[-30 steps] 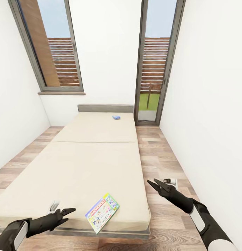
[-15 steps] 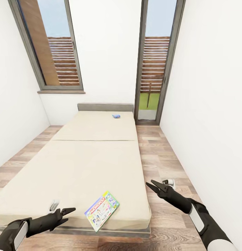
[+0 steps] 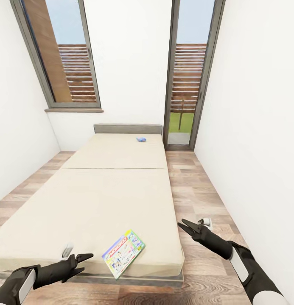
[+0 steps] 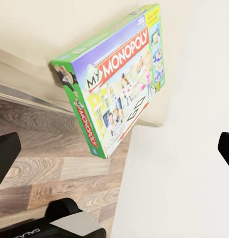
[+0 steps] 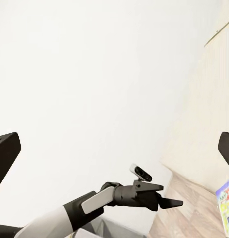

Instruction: Put all the toys in the child's room - the three board games (two on the bed and one on the table), the two jigsaw puzzles on the table, and the tennis ball on the table - inside the toy box on the table in the child's room.

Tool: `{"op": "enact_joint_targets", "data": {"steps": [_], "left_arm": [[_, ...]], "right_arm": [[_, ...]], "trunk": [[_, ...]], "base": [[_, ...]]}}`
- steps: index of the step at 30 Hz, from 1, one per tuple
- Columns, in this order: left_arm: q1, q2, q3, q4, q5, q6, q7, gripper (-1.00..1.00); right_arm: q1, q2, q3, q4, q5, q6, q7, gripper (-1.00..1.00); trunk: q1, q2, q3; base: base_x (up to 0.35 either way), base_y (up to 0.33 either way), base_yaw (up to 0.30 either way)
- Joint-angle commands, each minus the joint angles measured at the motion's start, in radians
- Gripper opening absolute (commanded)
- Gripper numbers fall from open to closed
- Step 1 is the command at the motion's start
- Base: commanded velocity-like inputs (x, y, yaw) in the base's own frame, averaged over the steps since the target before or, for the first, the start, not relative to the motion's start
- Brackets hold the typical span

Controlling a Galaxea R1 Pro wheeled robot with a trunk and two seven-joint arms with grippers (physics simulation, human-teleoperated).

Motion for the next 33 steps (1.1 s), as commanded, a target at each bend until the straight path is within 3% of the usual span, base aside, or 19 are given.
{"op": "enact_joint_targets", "data": {"steps": [1, 23, 33], "left_arm": [[-0.001, -0.006, 0.002, 0.001, 0.002, 0.006, -0.001, 1.00], [-0.001, -0.020, 0.002, 0.000, 0.002, 0.007, -0.001, 1.00], [-0.001, -0.048, -0.001, -0.001, 0.001, 0.007, -0.002, 1.00]], "right_arm": [[-0.001, 0.000, -0.001, 0.001, -0.003, 0.011, -0.003, 1.00], [-0.001, 0.001, -0.007, 0.004, -0.007, 0.003, -0.010, 1.00], [-0.001, 0.002, -0.008, 0.006, -0.010, 0.000, -0.013, 1.00]], "trunk": [[0.004, -0.008, -0.004], [0.088, -0.162, -0.073], [0.088, -0.162, -0.073]], "base": [[0.000, 0.000, 0.000], [0.000, 0.000, 0.000], [0.000, 0.000, 0.000]]}}
